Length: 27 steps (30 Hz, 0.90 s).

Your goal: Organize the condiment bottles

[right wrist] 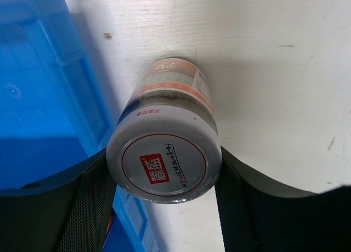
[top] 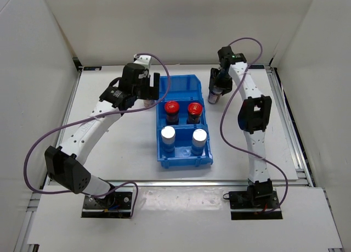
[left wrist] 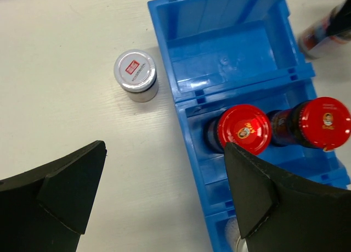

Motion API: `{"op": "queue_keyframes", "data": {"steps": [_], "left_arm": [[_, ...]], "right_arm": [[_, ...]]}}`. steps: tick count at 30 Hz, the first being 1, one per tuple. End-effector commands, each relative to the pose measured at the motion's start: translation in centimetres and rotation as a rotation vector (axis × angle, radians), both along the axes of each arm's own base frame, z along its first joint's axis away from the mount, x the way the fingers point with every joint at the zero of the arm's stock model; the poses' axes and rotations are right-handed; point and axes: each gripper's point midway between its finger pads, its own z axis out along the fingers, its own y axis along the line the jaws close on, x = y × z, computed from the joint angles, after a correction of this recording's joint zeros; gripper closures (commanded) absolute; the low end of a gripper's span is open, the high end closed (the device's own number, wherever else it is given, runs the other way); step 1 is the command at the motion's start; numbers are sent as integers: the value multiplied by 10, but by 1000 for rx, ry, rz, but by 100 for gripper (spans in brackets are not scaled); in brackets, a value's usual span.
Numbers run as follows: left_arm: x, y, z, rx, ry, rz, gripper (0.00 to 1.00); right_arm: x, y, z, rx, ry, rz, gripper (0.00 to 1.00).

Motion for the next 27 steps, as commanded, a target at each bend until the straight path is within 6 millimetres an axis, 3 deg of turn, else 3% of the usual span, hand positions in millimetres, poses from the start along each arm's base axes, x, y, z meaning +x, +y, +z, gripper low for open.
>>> {"op": "queue_keyframes", "data": {"steps": [1, 4, 6, 12, 15, 18, 24, 27], "left_arm": [[-4, 17, 6, 22, -28, 72, 0], [-4, 21, 3, 38, -26, 93, 0], [-2, 22, -1, 48, -21, 102, 0], [-1, 29, 1, 66, -31, 134, 0], [-1, 31, -3, 64, -24, 150, 0], [-1, 30, -3, 48, -22, 160, 0], [-2, 26, -4, 21, -13, 154, 0], [-2, 24, -4, 16, -11, 146, 0]], "right_arm": [[13, -6, 121, 41, -290, -26, 89], [29, 3, 148, 97, -406, -22, 96], [29, 9, 154, 129, -419, -4, 98], [29, 68, 159, 341, -419, 139, 100], [27, 90, 148, 393, -390, 192, 100], [27, 108, 123, 418, -343, 239, 100], [29, 125, 83, 395, -287, 250, 100], [27, 117, 63, 317, -251, 221, 94]]}}
